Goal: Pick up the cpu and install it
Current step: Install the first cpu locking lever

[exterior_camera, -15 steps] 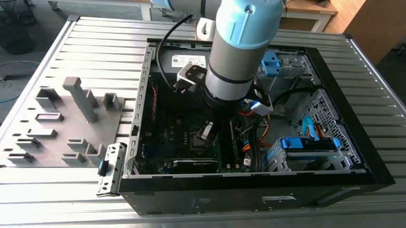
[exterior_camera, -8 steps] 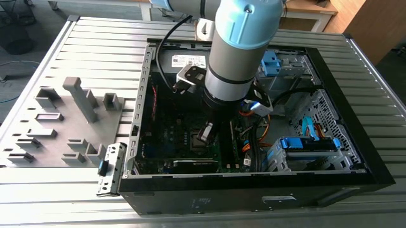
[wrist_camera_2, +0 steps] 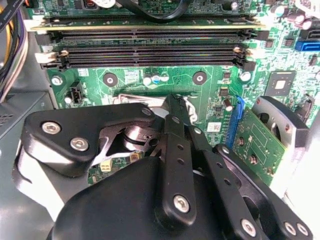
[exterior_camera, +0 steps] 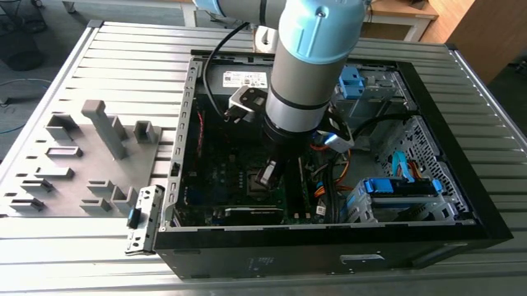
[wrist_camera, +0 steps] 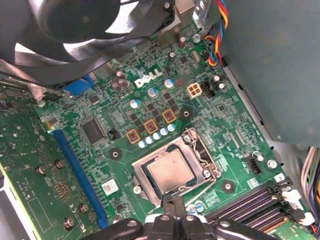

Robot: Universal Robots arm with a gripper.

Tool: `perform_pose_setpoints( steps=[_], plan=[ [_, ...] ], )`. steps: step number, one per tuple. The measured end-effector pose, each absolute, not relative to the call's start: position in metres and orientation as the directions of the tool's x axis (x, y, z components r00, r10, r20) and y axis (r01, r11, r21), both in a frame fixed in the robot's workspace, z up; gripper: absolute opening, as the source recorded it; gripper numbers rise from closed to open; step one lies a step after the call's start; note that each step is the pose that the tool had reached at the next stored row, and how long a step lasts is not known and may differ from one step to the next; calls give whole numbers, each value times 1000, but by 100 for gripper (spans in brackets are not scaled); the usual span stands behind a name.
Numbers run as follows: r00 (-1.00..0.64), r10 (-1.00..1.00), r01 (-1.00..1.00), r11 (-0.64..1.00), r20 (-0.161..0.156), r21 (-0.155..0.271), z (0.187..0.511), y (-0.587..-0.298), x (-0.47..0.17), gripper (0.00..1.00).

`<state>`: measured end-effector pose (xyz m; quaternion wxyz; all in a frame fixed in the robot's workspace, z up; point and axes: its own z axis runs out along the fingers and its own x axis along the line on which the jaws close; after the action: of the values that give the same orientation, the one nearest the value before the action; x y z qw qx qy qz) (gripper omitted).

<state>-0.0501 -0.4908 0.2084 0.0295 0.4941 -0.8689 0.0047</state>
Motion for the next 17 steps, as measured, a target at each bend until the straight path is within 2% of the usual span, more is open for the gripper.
perform_pose_setpoints(
  steps=[17],
  plan=[
    [-605, -794, -795, 607, 63, 15, 204, -491, -48, 10]
  ],
)
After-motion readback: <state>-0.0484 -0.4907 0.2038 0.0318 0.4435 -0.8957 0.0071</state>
